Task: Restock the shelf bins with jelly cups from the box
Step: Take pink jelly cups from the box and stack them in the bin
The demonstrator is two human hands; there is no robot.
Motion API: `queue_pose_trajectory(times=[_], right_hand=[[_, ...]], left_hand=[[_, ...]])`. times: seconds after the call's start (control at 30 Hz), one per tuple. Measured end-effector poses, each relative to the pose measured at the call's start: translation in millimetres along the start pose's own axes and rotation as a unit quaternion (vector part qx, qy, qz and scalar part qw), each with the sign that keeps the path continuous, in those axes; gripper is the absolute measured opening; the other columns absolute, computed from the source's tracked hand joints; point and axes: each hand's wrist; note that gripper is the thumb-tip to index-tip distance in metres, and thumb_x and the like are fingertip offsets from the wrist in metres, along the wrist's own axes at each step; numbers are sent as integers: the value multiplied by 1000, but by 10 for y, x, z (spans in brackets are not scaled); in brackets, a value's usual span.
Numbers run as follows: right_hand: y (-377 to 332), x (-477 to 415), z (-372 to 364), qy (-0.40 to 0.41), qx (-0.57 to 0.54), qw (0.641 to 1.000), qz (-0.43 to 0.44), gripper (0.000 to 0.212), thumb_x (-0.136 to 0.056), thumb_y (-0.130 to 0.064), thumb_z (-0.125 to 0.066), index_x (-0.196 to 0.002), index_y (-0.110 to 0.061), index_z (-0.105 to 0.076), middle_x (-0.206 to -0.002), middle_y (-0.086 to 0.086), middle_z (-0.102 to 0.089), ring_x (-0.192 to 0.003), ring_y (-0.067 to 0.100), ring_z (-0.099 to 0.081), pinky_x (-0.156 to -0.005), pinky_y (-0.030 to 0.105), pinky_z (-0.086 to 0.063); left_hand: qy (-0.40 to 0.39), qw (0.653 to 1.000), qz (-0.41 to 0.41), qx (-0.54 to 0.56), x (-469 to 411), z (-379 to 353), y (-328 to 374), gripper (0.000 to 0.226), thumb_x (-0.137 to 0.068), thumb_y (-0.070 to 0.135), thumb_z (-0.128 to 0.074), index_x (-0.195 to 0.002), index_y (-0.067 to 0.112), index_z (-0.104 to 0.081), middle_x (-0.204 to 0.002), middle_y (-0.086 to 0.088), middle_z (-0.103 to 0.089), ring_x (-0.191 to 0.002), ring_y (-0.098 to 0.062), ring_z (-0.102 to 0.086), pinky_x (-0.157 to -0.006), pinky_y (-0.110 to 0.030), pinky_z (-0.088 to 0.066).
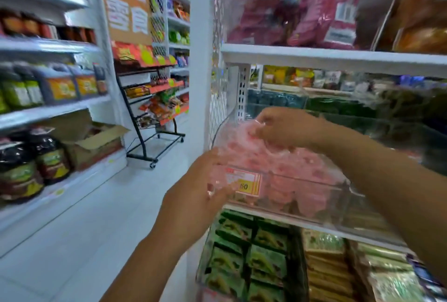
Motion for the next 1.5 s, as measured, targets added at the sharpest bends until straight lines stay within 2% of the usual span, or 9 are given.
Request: queue_pose_trajectory(times=[0.1,0.27,0.43,0.57,0.77,0.93,1.23,1.4,1.5], right_hand=[[-58,-377,-170,-104,-28,993,-41,39,-92,-30,-63,-108,5,-62,-68,6,-52,-54,16,-44,-44,21,-36],[-82,-600,-286,-176,-72,980,-61,25,-92,-27,-62,-99,-3,-64,-66,3,-51,-52,14,-42,-44,23,-34],[-2,-463,-82,-101,37,994,-23,34,-90,-39,-62,-102,-7,-65,-99,11,-69,-82,26,-67,-74,37,-57],[172,-160,-109,-41,5,999,7,27,-82,-38,-72,-92,-19,-57,-94,0,-64,-81,16,-58,-68,30,-46],[393,12,-89,-106,-20,994,18,26,-70,-52,-73,-87,-33,-64,-121,-11,-62,-112,8,-57,-100,37,-45],[390,30,-14,-96,-38,994,41,14,-81,-29,-75,-91,-33,-66,-101,-18,-66,-95,1,-61,-72,20,-44],[240,113,-43,-11,-1,995,101,17,-87,-28,-69,-102,-33,-62,-105,-21,-58,-96,-4,-57,-83,25,-52],[91,529,-62,-173,-127,967,135,35,-74,-20,-81,-100,-28,-59,-91,-22,-63,-78,-6,-63,-72,17,-52],[161,596,-156,-141,-146,970,135,35,-74,-20,-81,-97,-27,-56,-86,-17,-65,-73,0,-64,-70,23,-55]], left_hand=[[-10,999,2,-30,-19,44,-71,55,-86,57,-57,-122,67,-16,-110,61,-29,-87,22,-50,-64,-1,-37],[-29,999,2,-44,-46,51,-90,48,-87,57,-56,-122,61,-24,-131,54,-22,-84,12,-53,-69,-9,-39],[-41,998,-14,-54,-45,29,-48,36,-87,53,-57,-107,59,-27,-127,51,-20,-85,19,-49,-61,-5,-36],[-8,999,-12,-28,-33,-37,-52,34,-84,56,-55,-112,51,-36,-122,35,-35,-91,8,-52,-65,-11,-42],[1,1000,-7,-27,-32,-87,-43,33,-85,56,-56,-110,52,-36,-117,33,-38,-90,7,-53,-67,-15,-45],[8,1000,-7,-24,-31,-89,25,35,-86,56,-57,-114,51,-37,-118,33,-37,-91,5,-56,-71,-22,-50],[-13,997,40,61,-11,-80,121,39,-84,53,-62,-110,52,-33,-117,31,-39,-99,13,-49,-74,-13,-45],[-16,996,40,77,-61,-135,308,51,-78,65,-58,-116,47,-30,-116,28,-43,-94,15,-50,-76,-15,-47],[-20,997,22,76,-93,-225,382,50,-83,47,-66,-120,44,-32,-112,26,-46,-95,17,-49,-70,-11,-47]])
Point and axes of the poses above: each hand's wrist, its own x-axis away from the middle knuckle, its own z-axis out of the back of the hand, y = z × x
